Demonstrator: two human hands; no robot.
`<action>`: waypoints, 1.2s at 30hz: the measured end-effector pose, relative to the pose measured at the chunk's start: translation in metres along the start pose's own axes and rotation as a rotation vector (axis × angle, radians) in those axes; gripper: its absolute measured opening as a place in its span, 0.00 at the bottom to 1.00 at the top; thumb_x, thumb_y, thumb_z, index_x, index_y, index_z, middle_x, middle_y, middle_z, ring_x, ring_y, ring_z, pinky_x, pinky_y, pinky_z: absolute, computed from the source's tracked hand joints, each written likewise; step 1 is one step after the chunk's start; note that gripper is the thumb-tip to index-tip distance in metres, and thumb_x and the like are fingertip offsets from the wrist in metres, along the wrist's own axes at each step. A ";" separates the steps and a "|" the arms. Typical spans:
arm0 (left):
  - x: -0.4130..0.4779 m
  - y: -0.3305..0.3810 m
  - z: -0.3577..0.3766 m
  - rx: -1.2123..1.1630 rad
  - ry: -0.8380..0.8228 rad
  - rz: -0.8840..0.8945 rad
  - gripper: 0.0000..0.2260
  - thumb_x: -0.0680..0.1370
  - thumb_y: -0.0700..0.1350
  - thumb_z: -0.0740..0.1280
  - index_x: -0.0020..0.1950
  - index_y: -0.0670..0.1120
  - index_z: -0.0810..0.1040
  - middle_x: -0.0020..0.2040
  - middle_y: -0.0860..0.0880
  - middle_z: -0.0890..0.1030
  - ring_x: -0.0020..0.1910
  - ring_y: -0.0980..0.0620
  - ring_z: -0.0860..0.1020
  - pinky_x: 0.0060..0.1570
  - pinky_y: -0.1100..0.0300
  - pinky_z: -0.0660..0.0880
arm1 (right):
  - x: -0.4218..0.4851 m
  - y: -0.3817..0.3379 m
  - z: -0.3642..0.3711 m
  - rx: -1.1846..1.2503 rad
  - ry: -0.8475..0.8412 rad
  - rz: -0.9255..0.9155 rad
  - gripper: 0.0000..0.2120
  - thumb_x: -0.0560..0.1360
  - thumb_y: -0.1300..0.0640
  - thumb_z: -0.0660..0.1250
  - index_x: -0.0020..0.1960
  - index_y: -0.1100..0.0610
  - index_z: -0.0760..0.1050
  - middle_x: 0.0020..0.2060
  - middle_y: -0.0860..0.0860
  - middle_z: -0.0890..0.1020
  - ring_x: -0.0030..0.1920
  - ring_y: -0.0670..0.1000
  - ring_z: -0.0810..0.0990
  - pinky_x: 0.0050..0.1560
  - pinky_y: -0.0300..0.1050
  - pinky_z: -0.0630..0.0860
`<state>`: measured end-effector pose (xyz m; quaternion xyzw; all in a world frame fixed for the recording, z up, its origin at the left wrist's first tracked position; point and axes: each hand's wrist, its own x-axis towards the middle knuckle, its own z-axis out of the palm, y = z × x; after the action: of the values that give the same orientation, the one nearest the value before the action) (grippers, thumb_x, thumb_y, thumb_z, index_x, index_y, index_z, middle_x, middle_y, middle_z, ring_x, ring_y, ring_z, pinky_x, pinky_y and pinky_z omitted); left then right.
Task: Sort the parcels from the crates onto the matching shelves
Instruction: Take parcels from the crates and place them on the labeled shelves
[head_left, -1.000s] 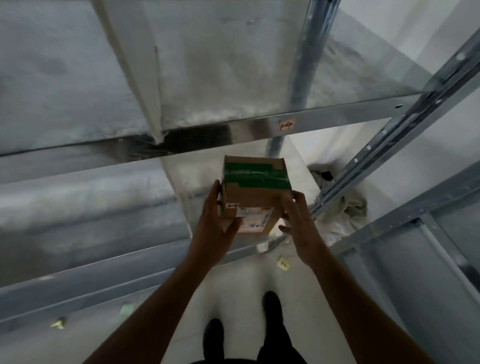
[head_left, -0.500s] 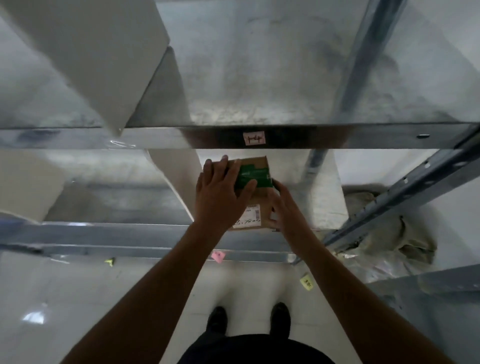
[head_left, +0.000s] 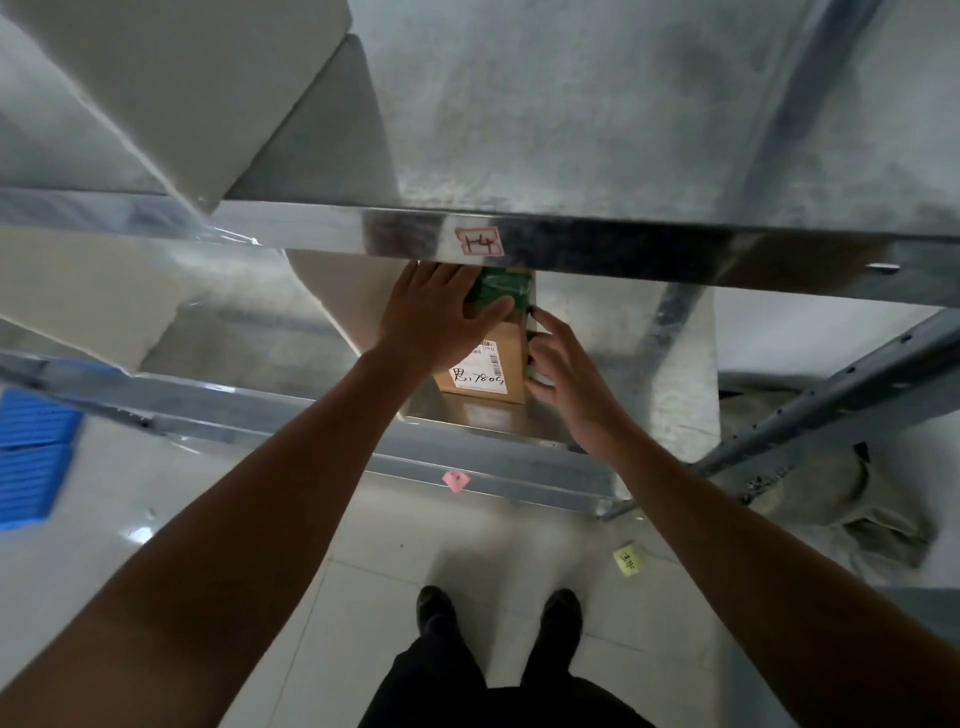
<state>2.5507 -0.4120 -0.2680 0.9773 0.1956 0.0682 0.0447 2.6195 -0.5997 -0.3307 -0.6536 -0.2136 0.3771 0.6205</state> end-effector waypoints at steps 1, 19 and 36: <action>0.000 -0.001 0.002 0.005 0.004 -0.008 0.30 0.80 0.69 0.52 0.66 0.49 0.76 0.66 0.46 0.80 0.67 0.42 0.74 0.71 0.47 0.65 | 0.002 -0.001 -0.002 -0.046 0.003 -0.002 0.13 0.85 0.44 0.62 0.64 0.26 0.69 0.61 0.38 0.80 0.58 0.36 0.83 0.51 0.34 0.80; -0.219 -0.057 -0.027 -0.267 0.147 -0.116 0.31 0.82 0.66 0.52 0.79 0.49 0.67 0.81 0.48 0.65 0.82 0.45 0.55 0.80 0.43 0.54 | -0.105 0.002 0.104 -0.953 0.066 -0.213 0.28 0.85 0.40 0.58 0.82 0.48 0.61 0.81 0.50 0.65 0.80 0.54 0.62 0.79 0.58 0.63; -0.592 -0.316 -0.029 -0.313 0.065 -0.987 0.32 0.81 0.68 0.49 0.83 0.57 0.55 0.84 0.52 0.52 0.83 0.44 0.44 0.80 0.41 0.45 | -0.156 0.067 0.536 -1.247 -0.655 -0.433 0.32 0.82 0.33 0.46 0.84 0.42 0.50 0.84 0.50 0.54 0.84 0.52 0.43 0.83 0.58 0.43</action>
<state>1.8858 -0.3496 -0.3441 0.7476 0.6220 0.0979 0.2112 2.1032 -0.3775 -0.3307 -0.6822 -0.6869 0.2305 0.0984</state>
